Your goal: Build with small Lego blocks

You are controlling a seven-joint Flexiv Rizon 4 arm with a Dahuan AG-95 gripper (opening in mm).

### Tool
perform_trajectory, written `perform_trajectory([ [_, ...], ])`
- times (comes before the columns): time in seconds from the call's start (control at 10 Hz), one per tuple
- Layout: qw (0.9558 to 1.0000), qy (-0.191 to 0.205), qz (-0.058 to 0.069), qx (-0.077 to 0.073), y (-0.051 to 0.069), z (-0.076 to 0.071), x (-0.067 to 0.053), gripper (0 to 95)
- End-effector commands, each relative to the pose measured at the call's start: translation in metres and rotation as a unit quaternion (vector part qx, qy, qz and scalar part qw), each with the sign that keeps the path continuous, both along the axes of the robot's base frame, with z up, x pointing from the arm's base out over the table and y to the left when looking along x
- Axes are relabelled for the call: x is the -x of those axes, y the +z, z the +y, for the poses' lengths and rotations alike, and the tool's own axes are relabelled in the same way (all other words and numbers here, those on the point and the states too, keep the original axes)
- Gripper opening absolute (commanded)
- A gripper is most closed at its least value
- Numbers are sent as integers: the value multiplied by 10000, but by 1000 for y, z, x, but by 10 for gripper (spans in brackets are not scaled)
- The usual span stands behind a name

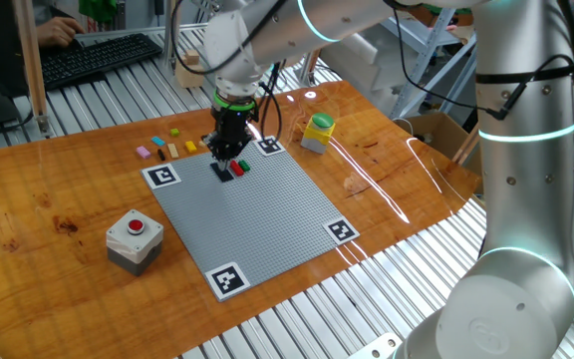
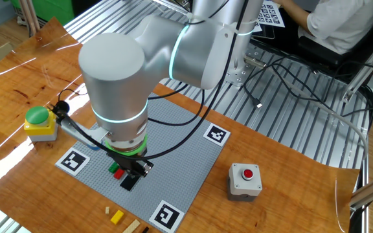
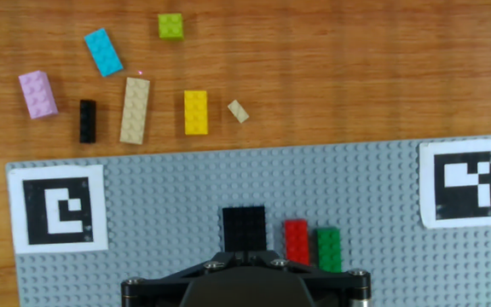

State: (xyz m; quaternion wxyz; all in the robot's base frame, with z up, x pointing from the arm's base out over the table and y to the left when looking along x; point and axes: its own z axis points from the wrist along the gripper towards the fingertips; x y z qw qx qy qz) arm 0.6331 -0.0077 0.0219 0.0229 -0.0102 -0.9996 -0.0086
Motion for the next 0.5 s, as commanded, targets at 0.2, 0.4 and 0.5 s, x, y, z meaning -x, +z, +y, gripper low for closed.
perform_trajectory([
  [0.2,10000,-12,-2,0,-1,0,-3,0],
  [0.4,10000,-15,-2,3,0,0,-3,0],
  [0.5,10000,-17,5,3,2,0,-4,0],
])
